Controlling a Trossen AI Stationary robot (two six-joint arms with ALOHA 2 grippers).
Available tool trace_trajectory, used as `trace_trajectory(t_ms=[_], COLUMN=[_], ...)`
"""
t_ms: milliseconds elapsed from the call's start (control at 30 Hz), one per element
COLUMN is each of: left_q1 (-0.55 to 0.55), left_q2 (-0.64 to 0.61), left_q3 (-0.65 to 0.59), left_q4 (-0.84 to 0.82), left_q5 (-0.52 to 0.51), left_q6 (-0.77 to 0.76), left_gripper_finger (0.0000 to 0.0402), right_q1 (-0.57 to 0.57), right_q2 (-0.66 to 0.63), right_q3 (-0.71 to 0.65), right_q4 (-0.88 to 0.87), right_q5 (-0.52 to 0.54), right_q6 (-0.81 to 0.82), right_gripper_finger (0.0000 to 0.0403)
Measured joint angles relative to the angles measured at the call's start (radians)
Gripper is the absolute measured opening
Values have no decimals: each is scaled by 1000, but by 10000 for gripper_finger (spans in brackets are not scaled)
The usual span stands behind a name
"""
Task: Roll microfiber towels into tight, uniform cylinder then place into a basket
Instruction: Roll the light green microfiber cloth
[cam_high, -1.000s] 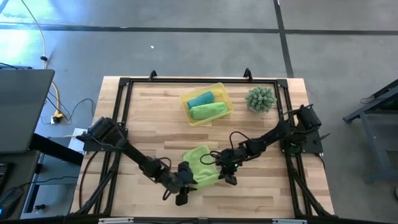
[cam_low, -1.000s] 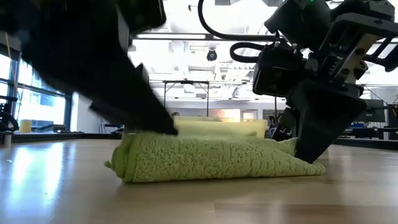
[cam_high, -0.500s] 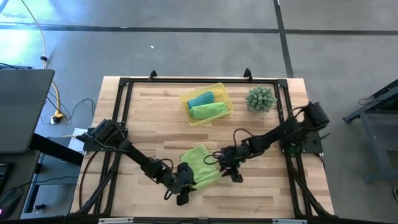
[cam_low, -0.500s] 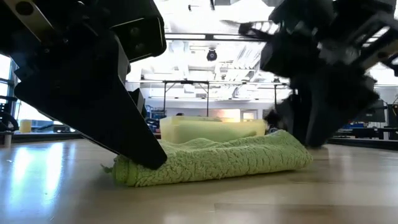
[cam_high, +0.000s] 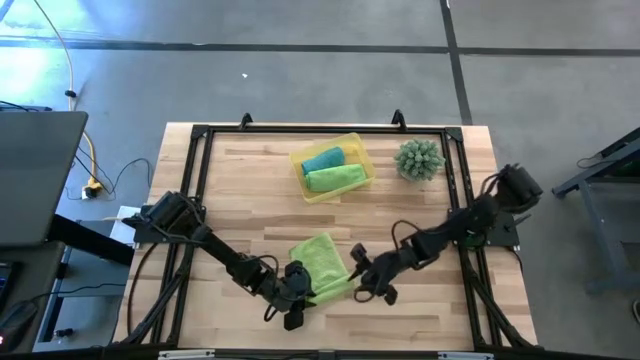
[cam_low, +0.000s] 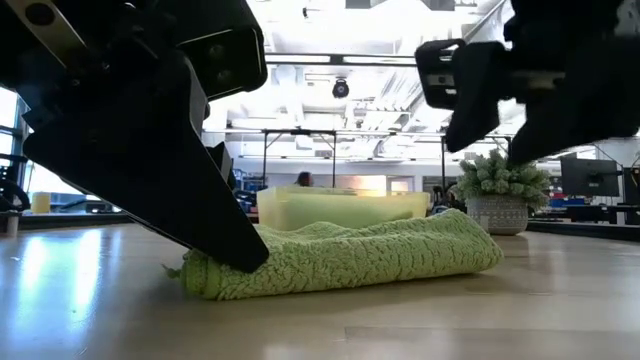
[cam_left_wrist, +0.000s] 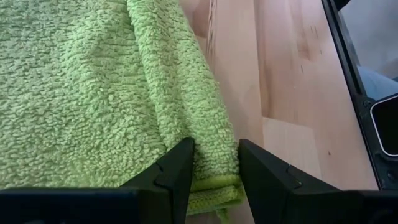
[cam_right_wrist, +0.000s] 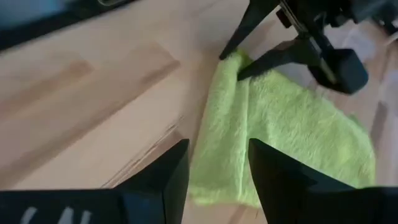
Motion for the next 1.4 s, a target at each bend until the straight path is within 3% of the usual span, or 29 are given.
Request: trace_trajectory(t_ms=[100, 400, 600, 867, 1000, 1233, 1400], left_q1=[0, 0, 0, 0, -1, -9, -26], left_q2=[1, 1, 1, 1, -3, -57, -102], left_q3=[-1, -1, -1, 2, 14, 21, 20], left_q4=[3, 3, 4, 3, -7, -51, -76], left_q5=[0, 0, 0, 0, 4, 4, -7], left_q6=[0, -7, -7, -7, 18, 79, 86], left_gripper_finger=[122, 122, 122, 122, 122, 122, 122], right_q1=[11, 4, -15, -28, -28, -27, -45], right_q2=[64, 187, 208, 207, 206, 204, 204], right_q3=[0, 0, 0, 4, 5, 4, 4], right_q4=[92, 139, 142, 92, 70, 58, 51], right_q5=[56, 44, 117, 116, 115, 117, 96], right_q6=[-1, 44, 47, 147, 185, 174, 245], right_gripper_finger=[158, 158, 158, 155, 123, 13, 10])
